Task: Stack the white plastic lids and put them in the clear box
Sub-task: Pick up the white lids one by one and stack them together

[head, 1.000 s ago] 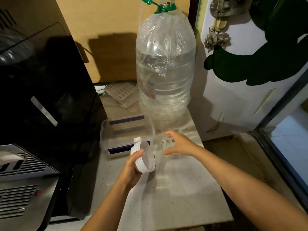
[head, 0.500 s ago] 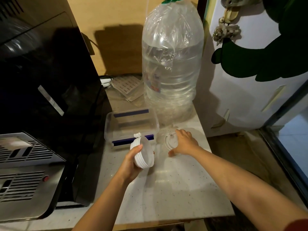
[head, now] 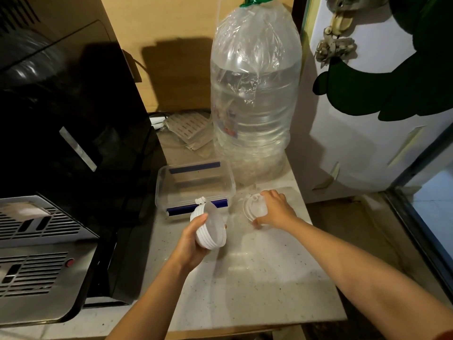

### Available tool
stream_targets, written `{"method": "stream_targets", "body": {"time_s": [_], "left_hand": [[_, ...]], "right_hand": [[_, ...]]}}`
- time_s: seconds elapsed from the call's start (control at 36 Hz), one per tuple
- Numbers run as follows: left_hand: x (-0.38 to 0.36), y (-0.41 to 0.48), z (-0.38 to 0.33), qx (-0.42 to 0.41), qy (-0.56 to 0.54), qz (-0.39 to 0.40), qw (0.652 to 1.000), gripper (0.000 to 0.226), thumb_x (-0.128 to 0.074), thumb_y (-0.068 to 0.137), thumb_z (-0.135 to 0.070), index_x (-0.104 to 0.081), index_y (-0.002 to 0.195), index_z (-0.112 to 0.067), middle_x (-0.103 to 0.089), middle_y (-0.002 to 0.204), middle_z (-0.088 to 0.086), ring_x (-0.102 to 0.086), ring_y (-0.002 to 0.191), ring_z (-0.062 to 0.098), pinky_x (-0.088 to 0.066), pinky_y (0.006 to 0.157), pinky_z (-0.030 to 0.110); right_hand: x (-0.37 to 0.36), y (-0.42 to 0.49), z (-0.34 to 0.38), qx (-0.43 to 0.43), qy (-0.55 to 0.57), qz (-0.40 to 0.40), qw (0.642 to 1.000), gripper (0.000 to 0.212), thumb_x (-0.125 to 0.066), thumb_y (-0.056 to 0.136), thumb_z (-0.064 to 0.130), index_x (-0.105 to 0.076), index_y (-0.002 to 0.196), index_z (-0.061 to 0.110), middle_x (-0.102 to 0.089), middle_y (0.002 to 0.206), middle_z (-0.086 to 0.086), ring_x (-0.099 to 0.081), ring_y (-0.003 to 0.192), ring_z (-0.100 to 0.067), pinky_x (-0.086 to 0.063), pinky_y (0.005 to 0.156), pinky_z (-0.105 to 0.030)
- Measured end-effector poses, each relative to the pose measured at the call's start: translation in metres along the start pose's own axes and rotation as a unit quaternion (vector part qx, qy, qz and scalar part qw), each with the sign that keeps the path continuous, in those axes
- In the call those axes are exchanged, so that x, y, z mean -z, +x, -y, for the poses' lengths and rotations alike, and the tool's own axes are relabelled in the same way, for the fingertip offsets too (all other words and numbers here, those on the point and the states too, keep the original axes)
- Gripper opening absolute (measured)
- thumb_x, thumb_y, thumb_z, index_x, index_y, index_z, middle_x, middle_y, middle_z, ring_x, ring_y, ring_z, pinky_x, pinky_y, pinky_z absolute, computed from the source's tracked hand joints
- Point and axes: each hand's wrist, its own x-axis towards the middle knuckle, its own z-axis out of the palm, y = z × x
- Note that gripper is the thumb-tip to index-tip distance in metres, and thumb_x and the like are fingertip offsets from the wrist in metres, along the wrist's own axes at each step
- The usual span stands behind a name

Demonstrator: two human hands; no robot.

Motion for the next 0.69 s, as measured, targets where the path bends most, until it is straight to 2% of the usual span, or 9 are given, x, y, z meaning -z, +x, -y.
{"method": "stream_targets", "body": {"time_s": [0.08,0.17,0.31,0.36,0.44,0.53,0.58,0.64,0.69], "left_hand": [[-0.003,0.001,-0.002,-0.003,-0.018,0.005,1.0,0.097,-0.087,0.016,-0.048,-0.056,0.104,-0.018,-0.066,0.086,0.01,-0.059,0.088,0.028,-0.045,0.077,0.039],[-0.006,0.002,-0.005,-0.004,-0.034,0.014,0.999,0.096,-0.087,0.014,-0.047,-0.055,0.101,-0.02,-0.062,0.088,0.009,-0.059,0.084,0.025,-0.051,0.071,0.036],[-0.012,0.005,-0.01,-0.021,-0.047,0.027,0.998,0.092,-0.087,0.015,-0.046,-0.056,0.098,-0.019,-0.059,0.089,0.01,-0.058,0.084,0.027,-0.045,0.077,0.041],[-0.013,0.007,-0.012,-0.033,-0.045,0.03,0.998,0.088,-0.087,0.017,-0.046,-0.058,0.095,-0.019,-0.063,0.084,0.009,-0.059,0.082,0.027,-0.045,0.076,0.042],[-0.013,0.01,-0.014,-0.039,-0.053,0.034,0.997,0.084,-0.087,0.018,-0.046,-0.06,0.093,-0.018,-0.07,0.074,0.005,-0.059,0.082,0.027,-0.045,0.077,0.042],[-0.016,0.011,-0.015,-0.04,-0.055,0.03,0.997,0.088,-0.087,0.016,-0.047,-0.059,0.095,-0.02,-0.07,0.075,0.004,-0.062,0.079,0.024,-0.046,0.077,0.043],[-0.018,0.012,-0.016,-0.038,-0.065,0.024,0.997,0.091,-0.087,0.015,-0.047,-0.057,0.097,-0.021,-0.065,0.082,0.007,-0.061,0.079,0.024,-0.047,0.076,0.044],[-0.02,0.012,-0.017,-0.037,-0.068,0.03,0.997,0.09,-0.087,0.017,-0.047,-0.057,0.098,-0.021,-0.06,0.089,0.009,-0.057,0.082,0.024,-0.05,0.071,0.042],[-0.021,0.012,-0.017,-0.041,-0.069,0.037,0.996,0.088,-0.086,0.019,-0.048,-0.058,0.098,-0.021,-0.06,0.089,0.009,-0.056,0.082,0.023,-0.054,0.063,0.038]], "right_hand": [[0.006,-0.003,-0.001,0.011,0.039,-0.013,0.999,0.084,-0.078,0.067,0.035,-0.032,0.136,0.018,-0.034,0.143,-0.005,-0.03,0.131,-0.027,-0.039,0.098,-0.039],[0.014,-0.006,-0.001,0.02,0.088,-0.029,0.995,0.083,-0.08,0.065,0.032,-0.036,0.133,0.019,-0.036,0.141,-0.006,-0.032,0.13,-0.027,-0.038,0.099,-0.038],[0.032,-0.016,0.012,0.037,0.247,-0.047,0.967,0.075,-0.079,0.067,0.027,-0.039,0.13,0.019,-0.041,0.131,-0.001,-0.041,0.119,-0.02,-0.038,0.092,-0.029],[0.041,-0.023,0.02,0.044,0.347,-0.016,0.937,0.07,-0.076,0.072,0.026,-0.038,0.13,0.021,-0.042,0.125,0.003,-0.043,0.113,-0.015,-0.039,0.09,-0.028],[0.053,-0.035,0.033,0.064,0.463,0.05,0.883,0.052,-0.07,0.077,0.026,-0.042,0.121,0.03,-0.046,0.129,0.001,-0.049,0.113,-0.016,-0.043,0.09,-0.03],[0.059,-0.046,0.046,0.075,0.584,0.128,0.798,0.034,-0.058,0.081,0.025,-0.047,0.112,0.031,-0.053,0.118,-0.001,-0.056,0.1,-0.016,-0.048,0.081,-0.027],[0.06,-0.05,0.052,0.072,0.64,0.176,0.744,0.04,-0.054,0.079,0.032,-0.047,0.118,0.03,-0.054,0.114,0.0,-0.056,0.098,-0.018,-0.051,0.077,-0.028],[0.058,-0.052,0.055,0.06,0.682,0.22,0.695,0.048,-0.053,0.077,0.04,-0.05,0.123,0.029,-0.058,0.117,-0.001,-0.057,0.104,-0.02,-0.052,0.081,-0.033],[0.057,-0.054,0.059,0.038,0.717,0.25,0.65,0.04,-0.048,0.081,0.042,-0.06,0.115,0.026,-0.064,0.113,-0.004,-0.058,0.105,-0.022,-0.049,0.088,-0.039]]}}
